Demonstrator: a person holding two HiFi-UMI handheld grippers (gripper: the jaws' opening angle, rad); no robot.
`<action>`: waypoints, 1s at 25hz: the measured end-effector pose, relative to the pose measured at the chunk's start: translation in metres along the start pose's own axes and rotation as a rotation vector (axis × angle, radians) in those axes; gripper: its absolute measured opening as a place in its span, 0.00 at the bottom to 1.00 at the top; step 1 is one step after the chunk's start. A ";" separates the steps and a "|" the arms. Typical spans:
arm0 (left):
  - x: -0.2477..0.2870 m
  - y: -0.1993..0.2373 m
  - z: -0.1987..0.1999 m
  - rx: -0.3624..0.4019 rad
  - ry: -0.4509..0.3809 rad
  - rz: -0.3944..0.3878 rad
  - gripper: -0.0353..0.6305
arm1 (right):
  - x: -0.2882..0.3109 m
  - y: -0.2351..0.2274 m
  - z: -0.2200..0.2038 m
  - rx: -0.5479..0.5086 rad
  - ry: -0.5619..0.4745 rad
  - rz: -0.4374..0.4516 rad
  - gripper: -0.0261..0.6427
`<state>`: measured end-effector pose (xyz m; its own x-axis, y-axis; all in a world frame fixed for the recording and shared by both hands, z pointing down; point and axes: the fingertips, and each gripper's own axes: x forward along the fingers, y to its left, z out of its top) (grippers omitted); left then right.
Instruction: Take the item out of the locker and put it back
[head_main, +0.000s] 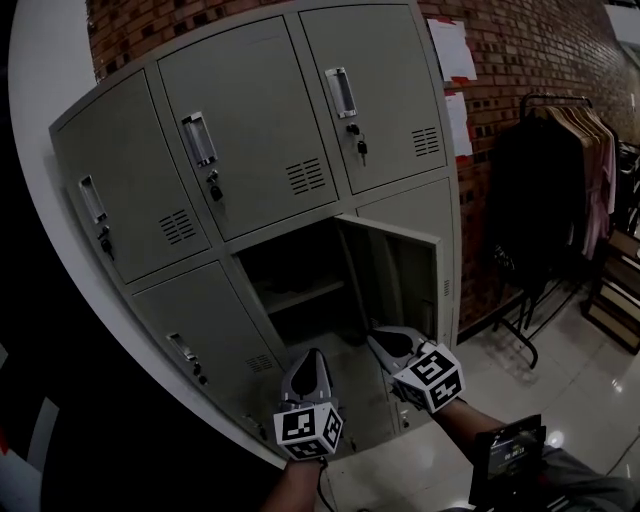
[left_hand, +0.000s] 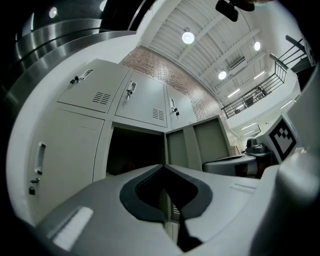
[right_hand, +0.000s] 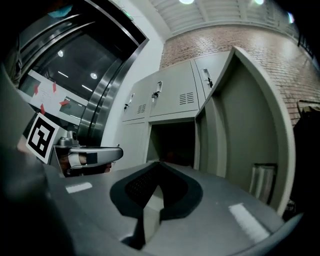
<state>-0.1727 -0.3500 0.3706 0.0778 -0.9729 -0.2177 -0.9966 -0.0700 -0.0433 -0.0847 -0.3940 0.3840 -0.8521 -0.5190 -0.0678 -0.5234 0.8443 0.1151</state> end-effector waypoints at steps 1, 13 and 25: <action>-0.007 -0.007 0.000 0.005 0.004 0.010 0.05 | -0.009 0.003 -0.001 0.007 -0.001 0.012 0.03; -0.068 -0.063 0.003 0.094 0.072 0.059 0.05 | -0.088 0.039 -0.006 0.087 -0.003 0.104 0.03; -0.098 -0.063 -0.005 0.072 0.103 -0.030 0.05 | -0.104 0.069 -0.013 0.130 0.040 0.038 0.03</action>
<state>-0.1179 -0.2515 0.3994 0.1010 -0.9884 -0.1138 -0.9890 -0.0874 -0.1190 -0.0320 -0.2838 0.4117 -0.8719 -0.4890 -0.0258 -0.4888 0.8723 -0.0125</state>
